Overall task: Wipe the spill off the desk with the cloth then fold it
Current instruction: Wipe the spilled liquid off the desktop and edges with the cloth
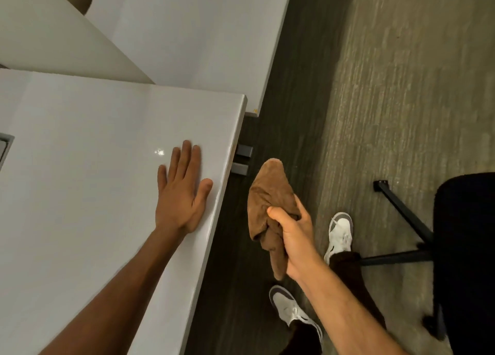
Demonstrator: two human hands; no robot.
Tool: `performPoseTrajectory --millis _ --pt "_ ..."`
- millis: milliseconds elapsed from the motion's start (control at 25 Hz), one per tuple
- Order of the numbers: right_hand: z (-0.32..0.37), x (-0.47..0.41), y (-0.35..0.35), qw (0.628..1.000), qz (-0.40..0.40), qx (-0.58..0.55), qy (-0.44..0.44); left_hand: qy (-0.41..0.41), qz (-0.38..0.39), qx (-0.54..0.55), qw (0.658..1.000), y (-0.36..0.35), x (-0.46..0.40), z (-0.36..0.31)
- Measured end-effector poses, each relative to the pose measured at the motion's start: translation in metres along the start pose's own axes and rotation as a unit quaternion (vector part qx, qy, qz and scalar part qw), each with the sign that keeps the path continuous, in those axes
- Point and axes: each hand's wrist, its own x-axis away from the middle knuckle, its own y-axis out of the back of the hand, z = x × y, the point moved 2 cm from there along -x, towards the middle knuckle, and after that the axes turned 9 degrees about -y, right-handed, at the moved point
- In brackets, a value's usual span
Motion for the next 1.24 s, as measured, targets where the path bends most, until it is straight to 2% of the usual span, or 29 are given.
performPoseTrajectory --millis 160,280,400,680,1040,1240 --pt "-0.052 0.023 -0.022 1.000 -0.007 0.026 0.004 -0.005 0.005 -0.013 1.000 0.000 0.000 -0.003" --pt "-0.073 0.031 -0.045 0.997 0.029 0.069 0.019 -0.005 0.004 -0.018 1.000 0.000 0.000 -0.001" --pt "-0.073 0.025 -0.064 0.990 0.060 0.109 0.061 -0.008 0.004 -0.014 1.000 0.000 0.000 -0.001" --pt "-0.054 0.006 -0.068 0.970 0.062 0.199 0.123 0.002 0.003 -0.010 1.000 0.002 -0.001 -0.004" --pt "-0.049 0.007 -0.067 0.964 0.059 0.208 0.152 0.000 0.001 0.000 1.000 0.001 -0.002 -0.002" --pt "-0.073 0.030 -0.065 0.964 0.058 0.211 0.149 -0.001 0.003 0.009 1.000 0.004 -0.001 -0.006"
